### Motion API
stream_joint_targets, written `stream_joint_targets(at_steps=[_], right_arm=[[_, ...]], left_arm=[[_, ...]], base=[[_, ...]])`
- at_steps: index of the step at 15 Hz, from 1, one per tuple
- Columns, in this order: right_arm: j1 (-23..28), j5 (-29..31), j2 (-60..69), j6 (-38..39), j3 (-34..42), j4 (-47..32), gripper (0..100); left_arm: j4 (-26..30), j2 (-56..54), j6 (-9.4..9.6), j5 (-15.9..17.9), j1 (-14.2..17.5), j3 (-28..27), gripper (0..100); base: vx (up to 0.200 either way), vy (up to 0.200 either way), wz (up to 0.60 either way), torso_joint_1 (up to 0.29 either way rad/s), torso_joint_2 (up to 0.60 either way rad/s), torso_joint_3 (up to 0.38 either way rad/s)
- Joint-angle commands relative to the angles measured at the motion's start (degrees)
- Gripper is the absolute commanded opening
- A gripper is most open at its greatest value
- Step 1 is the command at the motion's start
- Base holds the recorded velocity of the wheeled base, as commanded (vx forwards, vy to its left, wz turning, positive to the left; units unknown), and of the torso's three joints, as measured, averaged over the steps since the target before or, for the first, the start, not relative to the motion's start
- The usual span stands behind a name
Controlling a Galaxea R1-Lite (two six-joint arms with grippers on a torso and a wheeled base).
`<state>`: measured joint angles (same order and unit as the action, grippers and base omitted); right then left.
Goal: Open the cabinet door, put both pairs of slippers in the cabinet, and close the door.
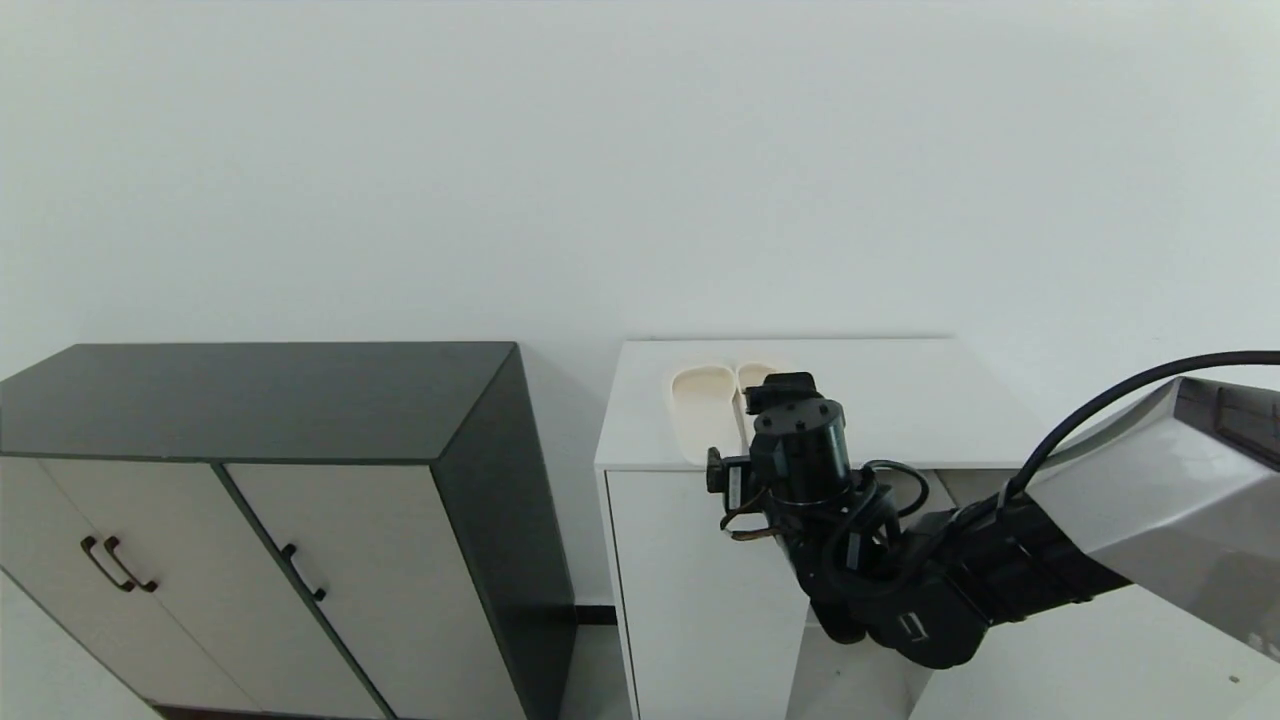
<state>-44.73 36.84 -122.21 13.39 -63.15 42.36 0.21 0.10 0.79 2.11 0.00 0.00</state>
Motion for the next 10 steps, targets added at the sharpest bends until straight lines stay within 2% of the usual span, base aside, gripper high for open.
stream_joint_targets(at_steps=[1, 8, 10], right_arm=[[-0.2, 0.0, 0.0, -0.1, 0.0, 0.0, 100], [0.1, -0.9, -2.0, -0.3, -1.7, 0.2, 100], [0.2, -2.2, -2.5, -0.2, -1.8, 0.3, 100]], left_arm=[[0.0, 0.1, 0.00, 0.0, 0.0, 0.0, 0], [0.0, 0.1, 0.00, 0.0, 0.0, 0.0, 0], [0.0, 0.0, -0.09, -0.1, 0.1, 0.0, 0]], base=[[0.200, 0.000, 0.00, 0.002, 0.00, 0.002], [0.200, 0.000, 0.00, 0.004, 0.00, 0.004], [0.000, 0.000, 0.00, 0.000, 0.00, 0.000]])
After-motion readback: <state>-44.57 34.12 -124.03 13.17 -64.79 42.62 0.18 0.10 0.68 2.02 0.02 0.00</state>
